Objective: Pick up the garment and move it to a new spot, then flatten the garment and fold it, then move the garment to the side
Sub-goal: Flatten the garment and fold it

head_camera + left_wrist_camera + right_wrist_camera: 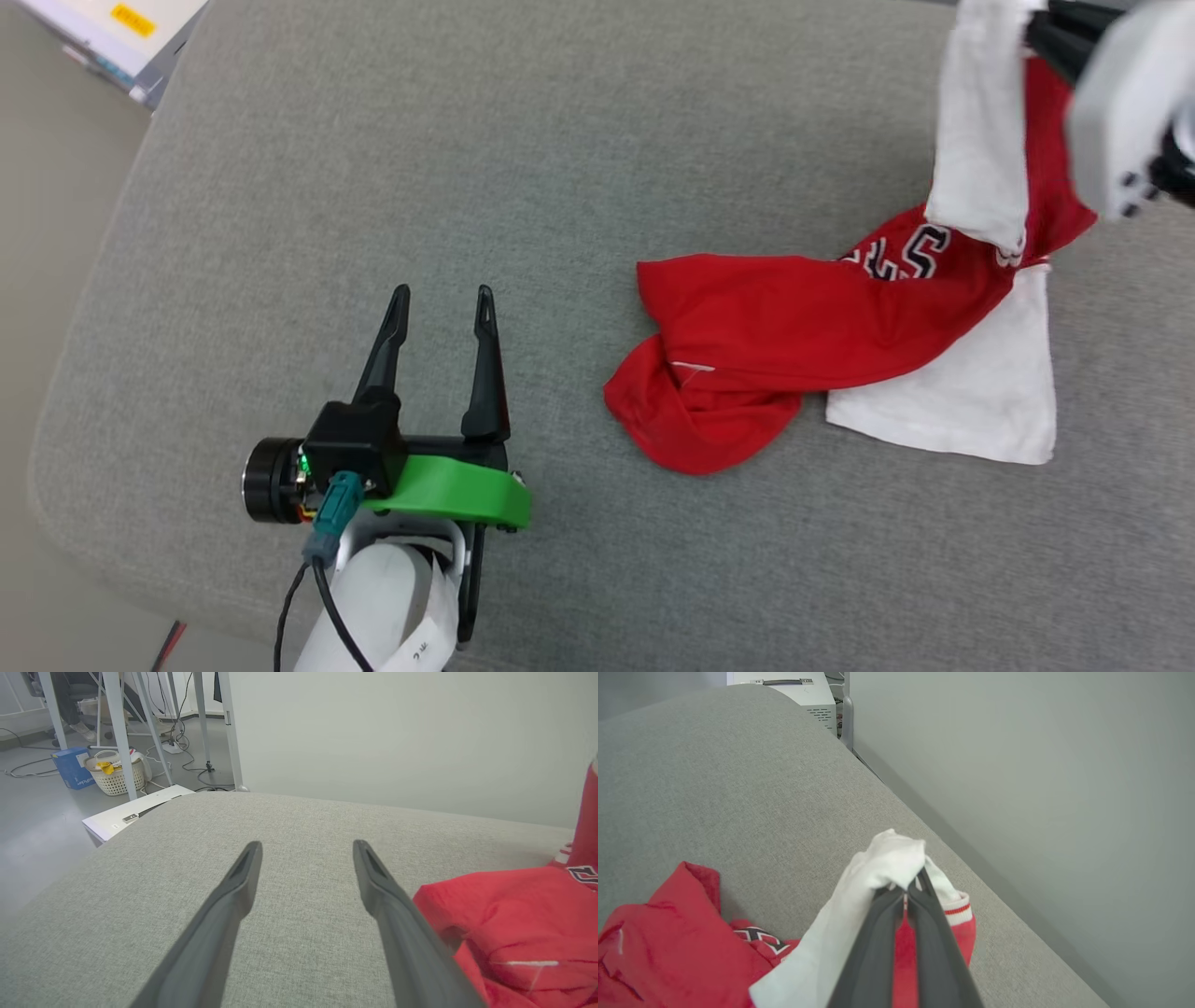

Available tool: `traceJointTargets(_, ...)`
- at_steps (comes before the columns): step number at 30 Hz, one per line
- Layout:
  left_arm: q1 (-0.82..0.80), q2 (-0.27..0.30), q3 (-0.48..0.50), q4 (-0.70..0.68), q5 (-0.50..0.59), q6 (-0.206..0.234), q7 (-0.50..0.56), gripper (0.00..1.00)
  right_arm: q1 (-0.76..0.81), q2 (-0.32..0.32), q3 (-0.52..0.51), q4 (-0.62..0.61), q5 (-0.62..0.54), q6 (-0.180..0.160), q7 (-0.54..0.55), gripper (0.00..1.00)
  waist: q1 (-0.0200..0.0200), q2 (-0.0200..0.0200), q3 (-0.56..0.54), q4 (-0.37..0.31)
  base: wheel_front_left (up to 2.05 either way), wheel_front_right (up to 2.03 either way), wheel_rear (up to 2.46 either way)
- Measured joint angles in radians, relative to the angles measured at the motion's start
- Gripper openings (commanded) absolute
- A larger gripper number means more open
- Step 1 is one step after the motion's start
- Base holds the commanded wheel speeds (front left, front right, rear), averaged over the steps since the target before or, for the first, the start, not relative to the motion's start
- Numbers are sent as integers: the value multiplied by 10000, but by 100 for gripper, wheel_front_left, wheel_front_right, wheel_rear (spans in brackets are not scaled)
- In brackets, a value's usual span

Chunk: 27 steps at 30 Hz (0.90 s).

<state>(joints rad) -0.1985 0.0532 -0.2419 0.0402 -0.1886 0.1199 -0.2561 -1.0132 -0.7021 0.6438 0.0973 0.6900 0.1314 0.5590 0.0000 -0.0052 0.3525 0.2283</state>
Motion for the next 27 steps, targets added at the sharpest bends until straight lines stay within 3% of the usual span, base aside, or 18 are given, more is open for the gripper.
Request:
traceJointTargets(11, -458, 0, -481, -79, -385, 224, 0, 100, -2163, 2349, 3971, 4416, 190, 0, -1154, 0, 0, 0, 1127, 585, 0, 0, 0)
traceJointTargets(15, -686, 2, -640, -82, -485, 267, 0, 100, -2281, 2692, 5346, 5313, 543, -12, -955, 0, 0, 0, 1490, 686, 0, 0, 0)
traceJointTargets(21, -802, -2, -656, -6, -500, 345, 0, 100, -2864, 2771, 5787, 5914, 1475, -6, -1118, 0, 0, 0, 1704, 749, 0, 0, 0)
traceJointTargets(22, -802, -2, -627, 21, -493, 345, 0, 100, -2887, 2763, 5831, 5946, 1534, 0, -1294, 23, 0, 0, 1681, 741, 0, 0, 0)
traceJointTargets(23, -799, -2, -570, 54, -464, 343, 0, 100, -2891, 2754, 5891, 5969, 1609, 0, -1592, 90, 0, 0, 1638, 725, 0, 0, 0)
traceJointTargets(24, -794, -2, -499, 75, -428, 343, 0, 100, -2892, 2750, 5940, 5956, 1622, 0, -1994, 100, 1, 0, 1583, 703, 0, 0, 0)
traceJointTargets(27, -768, 0, -322, 100, -290, 330, 0, 100, -2882, 2518, 6040, 5783, 1707, 0, -3193, 100, 1, 0, 1359, 605, 0, 0, 0)
